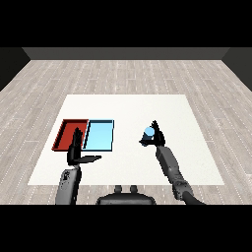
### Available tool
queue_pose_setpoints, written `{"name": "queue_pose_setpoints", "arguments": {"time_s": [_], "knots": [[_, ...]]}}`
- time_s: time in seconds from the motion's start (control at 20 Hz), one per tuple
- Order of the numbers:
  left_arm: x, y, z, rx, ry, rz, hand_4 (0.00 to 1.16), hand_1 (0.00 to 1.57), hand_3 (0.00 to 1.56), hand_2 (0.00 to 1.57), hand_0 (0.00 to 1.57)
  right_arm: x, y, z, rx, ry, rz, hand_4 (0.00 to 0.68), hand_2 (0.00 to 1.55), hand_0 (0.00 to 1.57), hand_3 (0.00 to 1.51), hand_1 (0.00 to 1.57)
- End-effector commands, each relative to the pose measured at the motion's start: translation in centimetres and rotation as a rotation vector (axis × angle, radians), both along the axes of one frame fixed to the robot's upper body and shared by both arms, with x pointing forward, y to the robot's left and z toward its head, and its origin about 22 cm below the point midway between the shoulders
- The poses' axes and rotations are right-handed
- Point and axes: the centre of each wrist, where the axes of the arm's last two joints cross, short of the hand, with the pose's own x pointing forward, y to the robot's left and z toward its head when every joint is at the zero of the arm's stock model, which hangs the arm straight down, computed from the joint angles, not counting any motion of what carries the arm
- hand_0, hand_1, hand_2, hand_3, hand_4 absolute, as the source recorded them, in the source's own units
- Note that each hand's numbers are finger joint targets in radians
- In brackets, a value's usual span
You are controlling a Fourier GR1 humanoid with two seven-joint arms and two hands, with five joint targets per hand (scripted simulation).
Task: Pick the blue can and put it in the blue box
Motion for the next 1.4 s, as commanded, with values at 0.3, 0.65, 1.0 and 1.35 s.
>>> {"name": "queue_pose_setpoints", "arguments": {"time_s": [0.3, 0.65, 1.0, 1.35], "knots": [[0.8, 1.2, 0.6, 0.008, -0.004, -0.012, 0.00, 0.00, 0.00, 0.00, 0.00, 0.2, 1.0, -0.8, 0.008, 0.042, -0.025, 0.000, 0.00, 0.00, 0.00, 0.00], [1.7, -1.0, -1.2, -0.010, -0.015, -0.025, 0.00, 0.00, 0.00, 0.00, 0.00, 0.4, 1.2, -1.6, -0.150, 0.097, -0.126, 0.536, 1.47, 1.47, 1.45, 1.47], [0.2, -0.8, -0.9, -0.007, -0.011, -0.025, 0.00, 0.00, 0.00, 0.00, 0.00, 1.7, 2.6, 1.0, -0.125, 0.043, -0.104, 0.504, 1.44, 1.43, 1.37, 1.43], [0.0, 0.4, -1.0, -0.007, -0.007, -0.046, 0.00, 0.00, 0.00, 0.00, 0.00, 0.9, 3.4, 1.7, -0.221, -0.088, -0.082, 0.486, 1.47, 1.45, 1.34, 1.45]]}}
